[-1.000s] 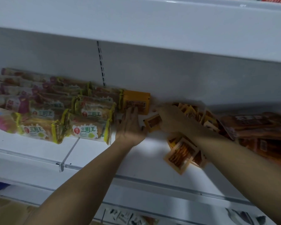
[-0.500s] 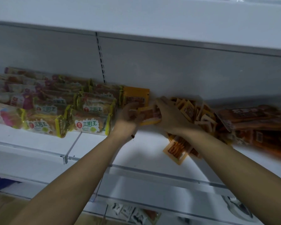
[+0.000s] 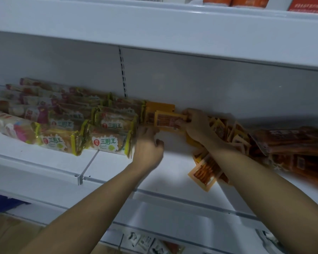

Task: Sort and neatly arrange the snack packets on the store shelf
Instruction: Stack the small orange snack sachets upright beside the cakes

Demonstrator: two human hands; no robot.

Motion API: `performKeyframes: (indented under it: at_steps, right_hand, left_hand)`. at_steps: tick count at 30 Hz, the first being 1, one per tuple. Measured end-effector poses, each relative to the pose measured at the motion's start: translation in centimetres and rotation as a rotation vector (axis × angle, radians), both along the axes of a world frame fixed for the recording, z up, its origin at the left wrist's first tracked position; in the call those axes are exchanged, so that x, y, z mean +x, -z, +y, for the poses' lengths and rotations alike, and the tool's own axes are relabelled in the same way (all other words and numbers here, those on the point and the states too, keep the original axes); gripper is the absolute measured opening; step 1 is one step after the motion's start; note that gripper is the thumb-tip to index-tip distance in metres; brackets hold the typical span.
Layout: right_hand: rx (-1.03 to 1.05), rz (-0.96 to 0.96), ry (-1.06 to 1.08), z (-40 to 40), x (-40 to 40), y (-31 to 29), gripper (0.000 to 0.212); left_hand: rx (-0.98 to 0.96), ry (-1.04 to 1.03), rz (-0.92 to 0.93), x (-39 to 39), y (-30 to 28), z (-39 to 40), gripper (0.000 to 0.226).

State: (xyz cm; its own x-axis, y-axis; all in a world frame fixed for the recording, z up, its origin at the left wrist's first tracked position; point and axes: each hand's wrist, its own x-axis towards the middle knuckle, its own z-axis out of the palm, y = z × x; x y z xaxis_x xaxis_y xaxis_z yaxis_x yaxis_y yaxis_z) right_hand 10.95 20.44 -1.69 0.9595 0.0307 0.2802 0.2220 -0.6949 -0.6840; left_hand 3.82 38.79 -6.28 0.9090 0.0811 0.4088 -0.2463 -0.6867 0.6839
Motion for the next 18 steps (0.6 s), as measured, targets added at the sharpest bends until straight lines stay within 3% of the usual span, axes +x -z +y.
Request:
performKeyframes:
  at_steps: [5,15,18]
  right_hand:
    - [-0.062,0.053,-0.023,2.4,2.4,0.9,0.021]
    - [-0.126,0.061,0.062,4.5,3.9,0.9,0.027]
    - [-0.169,0.040,0.034,4.1,3.4,0.5,0.033]
  left_hand:
    - [0.349,0.075,-0.031,1.5,2.1,-0.1,0.044]
    - [0.609,0.037,0.042,2.7,3.6,-1.0,0.053]
    - [0.707,0.046,0.075,3.2,4.7,-1.0,0.045]
